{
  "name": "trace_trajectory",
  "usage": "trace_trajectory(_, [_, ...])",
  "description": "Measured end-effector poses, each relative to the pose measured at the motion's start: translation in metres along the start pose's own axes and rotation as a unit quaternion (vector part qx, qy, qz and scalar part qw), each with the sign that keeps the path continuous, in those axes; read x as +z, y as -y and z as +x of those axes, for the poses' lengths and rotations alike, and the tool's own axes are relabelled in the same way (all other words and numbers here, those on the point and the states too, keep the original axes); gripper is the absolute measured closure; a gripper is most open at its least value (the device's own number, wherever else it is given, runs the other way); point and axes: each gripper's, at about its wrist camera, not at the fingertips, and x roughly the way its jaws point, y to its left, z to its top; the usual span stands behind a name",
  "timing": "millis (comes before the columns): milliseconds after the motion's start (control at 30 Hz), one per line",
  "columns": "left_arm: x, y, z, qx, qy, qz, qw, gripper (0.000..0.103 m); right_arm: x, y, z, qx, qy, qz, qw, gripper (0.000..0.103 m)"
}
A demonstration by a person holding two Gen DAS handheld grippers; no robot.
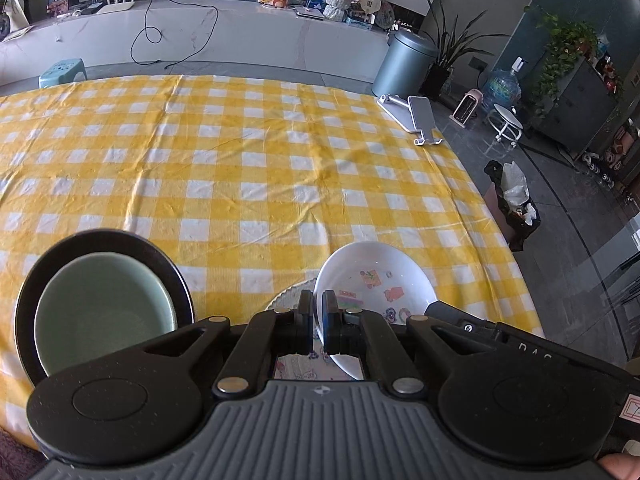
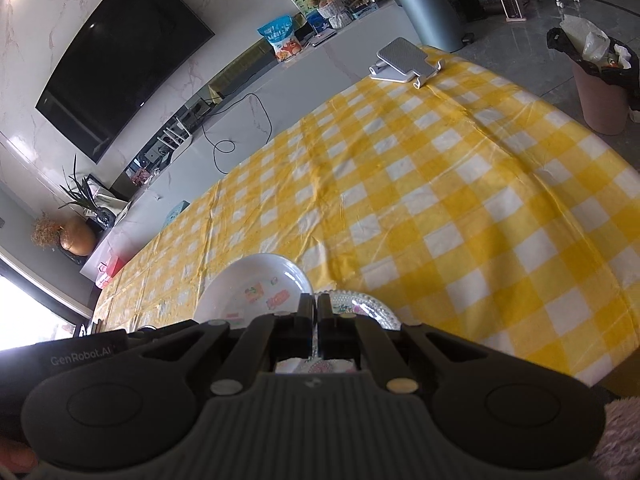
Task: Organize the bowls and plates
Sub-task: 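Carry the sticker plate with the left tool and lower it onto the glass plate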
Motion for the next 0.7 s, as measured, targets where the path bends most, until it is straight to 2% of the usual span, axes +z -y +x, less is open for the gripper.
trace_trajectory(300, [-0.028, -0.008, 0.007, -0.007, -0.016, -0.037, 0.9992, 0.100, -0.013, 0.012, 0.001, -0.010, -0.022, -0.015, 1.000, 0.103])
trace_trajectory(700, [-0.043, -0.013, 0.025, 0.019, -0.027, -0.054, 0.9980, 0.100, -0.015, 0.011, 0.016, -0.023, -0.037, -0.021, 0.999, 0.102])
